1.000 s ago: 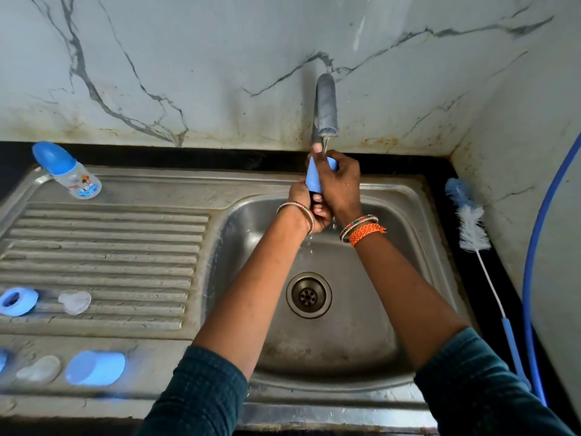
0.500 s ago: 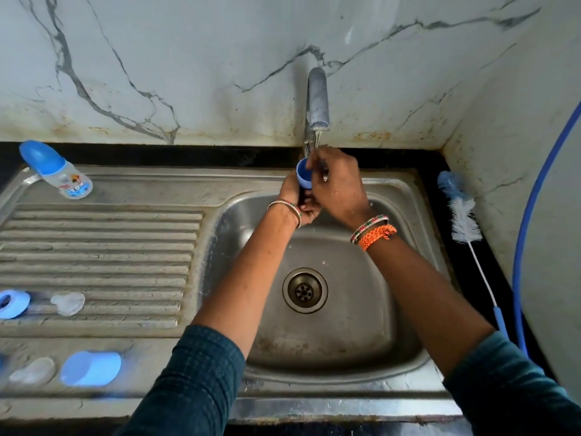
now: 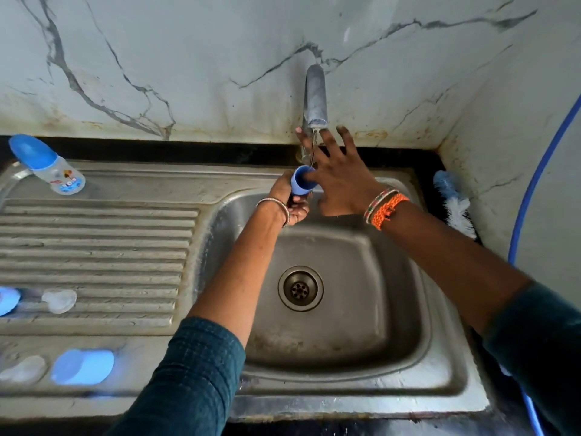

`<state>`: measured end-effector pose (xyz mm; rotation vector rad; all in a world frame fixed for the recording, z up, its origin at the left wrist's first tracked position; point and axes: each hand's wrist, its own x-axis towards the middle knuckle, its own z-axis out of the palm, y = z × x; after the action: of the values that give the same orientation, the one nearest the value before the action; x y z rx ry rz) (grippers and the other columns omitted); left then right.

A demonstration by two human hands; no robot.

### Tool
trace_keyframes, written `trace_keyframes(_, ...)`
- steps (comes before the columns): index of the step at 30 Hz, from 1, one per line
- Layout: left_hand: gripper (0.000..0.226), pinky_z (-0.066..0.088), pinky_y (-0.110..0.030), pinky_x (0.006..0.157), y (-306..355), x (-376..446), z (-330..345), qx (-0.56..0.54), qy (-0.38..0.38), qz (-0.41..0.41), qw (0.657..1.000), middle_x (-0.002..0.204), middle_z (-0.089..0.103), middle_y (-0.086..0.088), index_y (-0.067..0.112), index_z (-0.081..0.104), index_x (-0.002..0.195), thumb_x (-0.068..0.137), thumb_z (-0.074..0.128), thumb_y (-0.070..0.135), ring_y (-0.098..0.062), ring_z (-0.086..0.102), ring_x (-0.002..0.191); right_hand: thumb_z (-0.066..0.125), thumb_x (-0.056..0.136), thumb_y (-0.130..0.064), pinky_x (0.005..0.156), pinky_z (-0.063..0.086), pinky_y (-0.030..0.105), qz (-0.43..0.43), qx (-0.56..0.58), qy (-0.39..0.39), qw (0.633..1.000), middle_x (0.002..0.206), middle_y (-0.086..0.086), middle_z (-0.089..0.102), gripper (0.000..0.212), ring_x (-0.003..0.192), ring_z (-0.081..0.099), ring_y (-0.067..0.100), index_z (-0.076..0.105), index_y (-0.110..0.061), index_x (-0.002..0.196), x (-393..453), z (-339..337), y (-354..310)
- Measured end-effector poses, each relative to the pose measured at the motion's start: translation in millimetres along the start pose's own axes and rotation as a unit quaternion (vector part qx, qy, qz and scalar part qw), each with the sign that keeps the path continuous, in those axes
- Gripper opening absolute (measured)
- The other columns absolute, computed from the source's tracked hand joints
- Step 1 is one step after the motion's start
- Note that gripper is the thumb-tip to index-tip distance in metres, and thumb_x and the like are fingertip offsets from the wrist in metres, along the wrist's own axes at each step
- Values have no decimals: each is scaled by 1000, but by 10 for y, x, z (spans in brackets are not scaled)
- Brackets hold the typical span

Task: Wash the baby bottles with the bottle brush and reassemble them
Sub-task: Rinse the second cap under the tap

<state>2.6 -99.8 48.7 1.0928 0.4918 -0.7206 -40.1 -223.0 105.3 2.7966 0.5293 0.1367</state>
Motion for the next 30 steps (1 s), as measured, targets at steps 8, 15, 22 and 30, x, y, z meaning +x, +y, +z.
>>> trace_keyframes(8, 22, 45, -24, 58, -107, 111, -62, -97, -12, 34, 995, 62, 60, -5, 8, 59, 91, 93, 42, 21, -16, 55, 61, 56, 80, -32, 113, 7, 54, 148, 152, -28, 977, 159, 10, 11, 39, 144, 1, 34, 66, -13, 113, 128, 74, -456)
trace_keyframes(15, 25, 46, -21, 47, -391, 66, 140, -112, 37, 221, 968, 70, 55, -9, 14, 49, 79, 97, 35, 25, -14, 55, 55, 44, 86, -19, 61, 39, 26, 420, 744, -77, 514, 64, 7, 44, 22, 61, 44, 23, 43, -14, 65, 385, -109, -254)
trace_keyframes(22, 47, 45, -16, 38, -215, 78, -44, -45, 3, 55, 998, 46, 56, 2, 14, 54, 66, 99, 35, 42, -9, 55, 40, 37, 94, -24, 86, 44, 42, 105, 260, 96, 955, 109, 28, 51, 36, 97, 52, 40, 61, 4, 95, 59, 357, -520)
trace_keyframes(30, 23, 47, -18, 50, -170, 131, 114, -58, 19, 173, 983, 62, 64, 3, 14, 58, 86, 95, 43, 29, -12, 59, 62, 45, 94, -28, 68, 35, 28, 278, 541, 110, 786, 76, 2, 54, 24, 80, 54, 23, 56, -12, 79, 274, 265, -408)
